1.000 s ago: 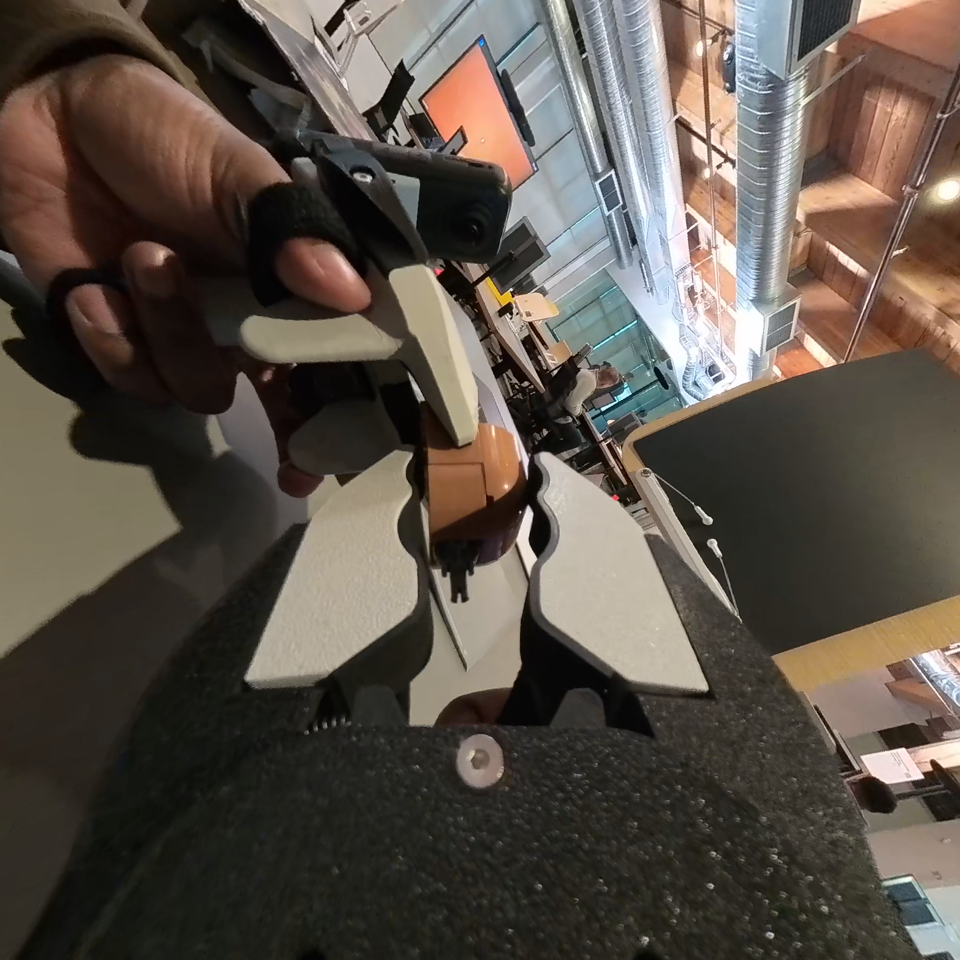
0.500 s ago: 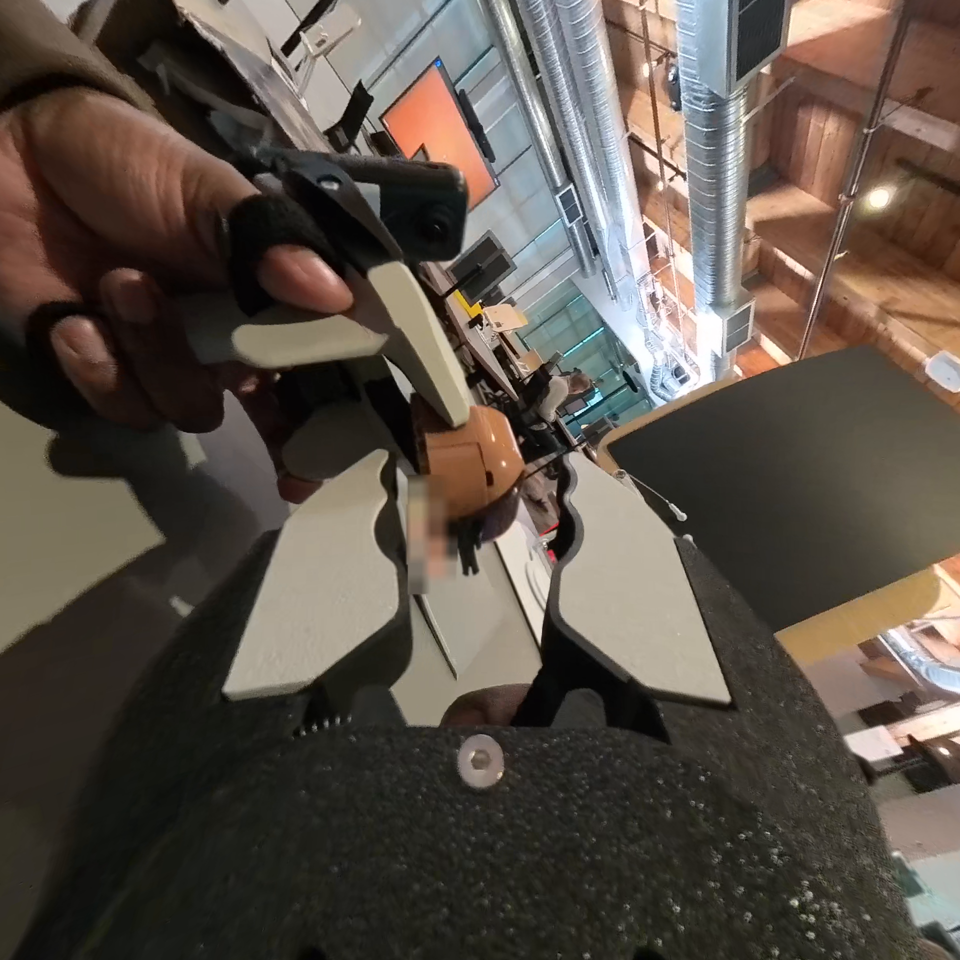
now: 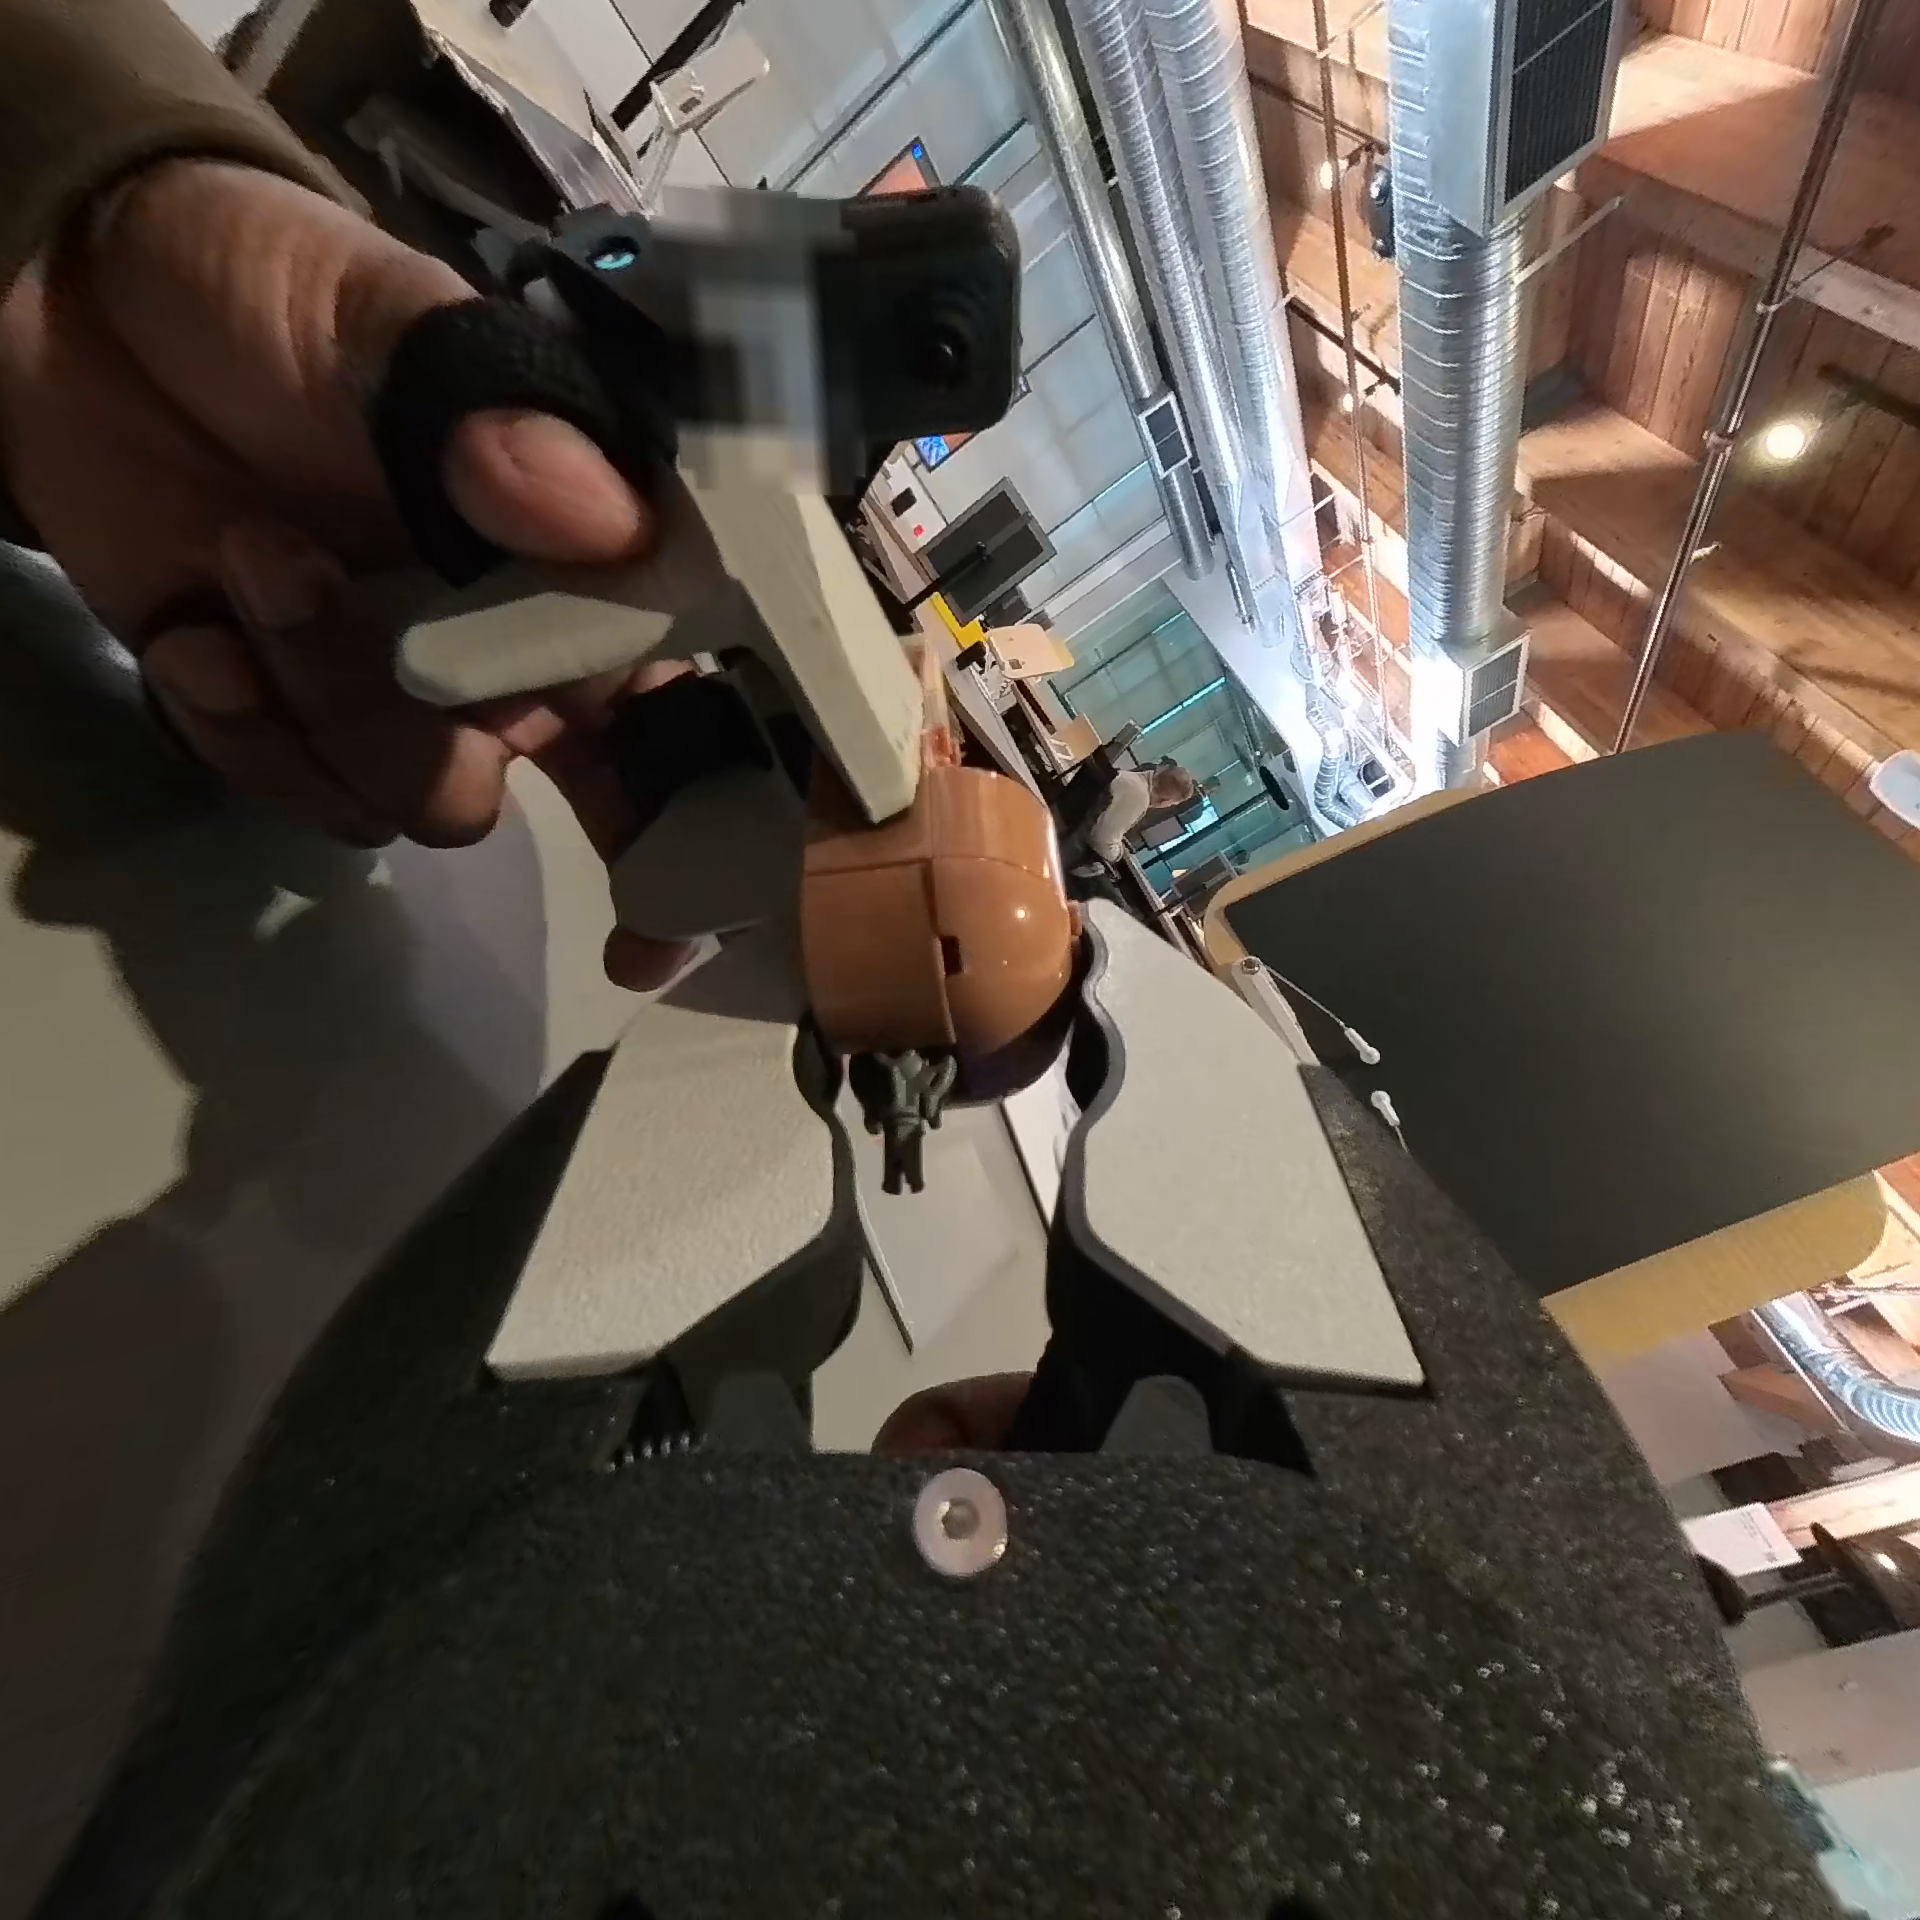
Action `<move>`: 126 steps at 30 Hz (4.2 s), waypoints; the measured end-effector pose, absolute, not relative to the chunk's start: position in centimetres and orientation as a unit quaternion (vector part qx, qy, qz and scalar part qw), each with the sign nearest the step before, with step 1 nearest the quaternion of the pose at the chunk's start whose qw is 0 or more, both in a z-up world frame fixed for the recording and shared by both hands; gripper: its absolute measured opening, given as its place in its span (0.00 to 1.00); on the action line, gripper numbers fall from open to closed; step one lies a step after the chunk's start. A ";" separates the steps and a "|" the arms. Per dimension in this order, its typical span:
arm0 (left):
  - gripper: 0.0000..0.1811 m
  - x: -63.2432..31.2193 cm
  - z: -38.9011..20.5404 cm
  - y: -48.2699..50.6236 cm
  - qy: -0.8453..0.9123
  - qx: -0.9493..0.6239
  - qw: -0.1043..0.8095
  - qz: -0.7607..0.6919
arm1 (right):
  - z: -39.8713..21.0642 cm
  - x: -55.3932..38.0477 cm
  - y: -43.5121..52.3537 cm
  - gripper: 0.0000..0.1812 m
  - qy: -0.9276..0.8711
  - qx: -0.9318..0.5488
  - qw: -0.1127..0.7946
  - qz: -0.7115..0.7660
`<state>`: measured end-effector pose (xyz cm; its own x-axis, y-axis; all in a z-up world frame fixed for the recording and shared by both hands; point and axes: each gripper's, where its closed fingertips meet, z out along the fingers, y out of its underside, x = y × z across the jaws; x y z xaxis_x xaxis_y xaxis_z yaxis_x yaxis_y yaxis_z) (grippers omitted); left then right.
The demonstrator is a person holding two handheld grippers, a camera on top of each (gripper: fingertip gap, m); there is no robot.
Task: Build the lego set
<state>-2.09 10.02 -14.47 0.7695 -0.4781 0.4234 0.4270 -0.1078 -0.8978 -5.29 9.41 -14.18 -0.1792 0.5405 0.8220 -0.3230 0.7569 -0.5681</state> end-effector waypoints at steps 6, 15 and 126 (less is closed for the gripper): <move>0.30 -2.2 -14.7 10.1 0.015 -0.667 0.665 -0.337 | -14.4 -5.5 9.5 0.22 -0.696 -0.080 0.633 0.329; 0.30 -2.8 -14.7 10.3 0.004 -0.670 0.670 -0.320 | -14.5 -5.8 9.9 0.25 -0.683 -0.100 0.643 0.332; 0.30 -7.2 -12.6 9.6 -0.093 -0.585 0.731 -0.338 | -13.3 -6.0 9.4 0.29 -0.609 -0.396 0.149 0.671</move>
<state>-7.19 9.55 -12.62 0.7538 -0.3860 0.5318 0.6036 0.0869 -0.7925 -5.97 9.36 -13.25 -0.6422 0.6825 -0.3490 0.2818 -0.2132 -0.9355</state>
